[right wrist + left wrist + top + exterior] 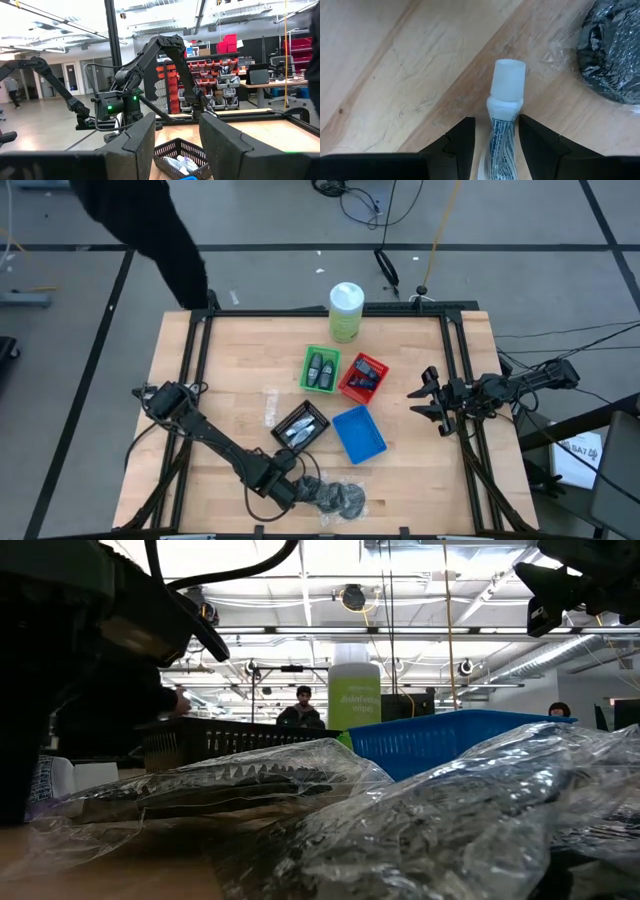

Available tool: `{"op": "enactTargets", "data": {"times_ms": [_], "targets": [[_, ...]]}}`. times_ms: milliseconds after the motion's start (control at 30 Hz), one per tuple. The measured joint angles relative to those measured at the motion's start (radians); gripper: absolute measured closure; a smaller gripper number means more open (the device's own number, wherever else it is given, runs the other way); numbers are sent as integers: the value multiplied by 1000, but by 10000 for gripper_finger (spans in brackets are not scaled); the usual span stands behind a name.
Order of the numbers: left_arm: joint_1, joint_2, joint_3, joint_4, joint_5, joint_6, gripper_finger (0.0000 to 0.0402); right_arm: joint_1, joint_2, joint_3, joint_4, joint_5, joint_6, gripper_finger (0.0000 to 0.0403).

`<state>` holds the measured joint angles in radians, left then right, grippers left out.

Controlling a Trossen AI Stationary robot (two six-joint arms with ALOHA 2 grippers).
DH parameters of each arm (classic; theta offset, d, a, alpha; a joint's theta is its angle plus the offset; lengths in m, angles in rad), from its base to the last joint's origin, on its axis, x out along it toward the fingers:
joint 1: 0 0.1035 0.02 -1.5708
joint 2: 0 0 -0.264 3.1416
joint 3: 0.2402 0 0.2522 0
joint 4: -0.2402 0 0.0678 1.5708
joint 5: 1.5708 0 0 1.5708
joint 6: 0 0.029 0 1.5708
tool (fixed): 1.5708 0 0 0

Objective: Pick & Place Travel size toiletries
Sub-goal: Put the white toothpaste into the black bin

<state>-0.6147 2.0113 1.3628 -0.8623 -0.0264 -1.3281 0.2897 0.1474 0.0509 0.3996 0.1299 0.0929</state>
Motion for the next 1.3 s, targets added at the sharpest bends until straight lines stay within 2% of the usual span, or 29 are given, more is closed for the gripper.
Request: {"op": "enactTargets", "data": {"times_ms": [167,500,767,900,1067,1167,1300], "targets": [[0,0,0,0,10,-2,271,0,0,0,0,0,-1,261],[2,-8,0,-2,15,62,390,0,0,0,2,-1,3,261],[-7,-80,-1,-36,-50,90,393,0,0,0,3,0,7,261],[-26,-148,-2,-116,-86,88,393,0,0,0,3,0,0,261],[-57,-268,-2,-217,-224,77,397,0,0,0,3,0,8,261],[-73,-349,-1,-237,-374,93,394,0,0,0,3,0,12,261],[-82,-425,0,-238,-583,187,398,0,0,0,4,0,18,261]]}}
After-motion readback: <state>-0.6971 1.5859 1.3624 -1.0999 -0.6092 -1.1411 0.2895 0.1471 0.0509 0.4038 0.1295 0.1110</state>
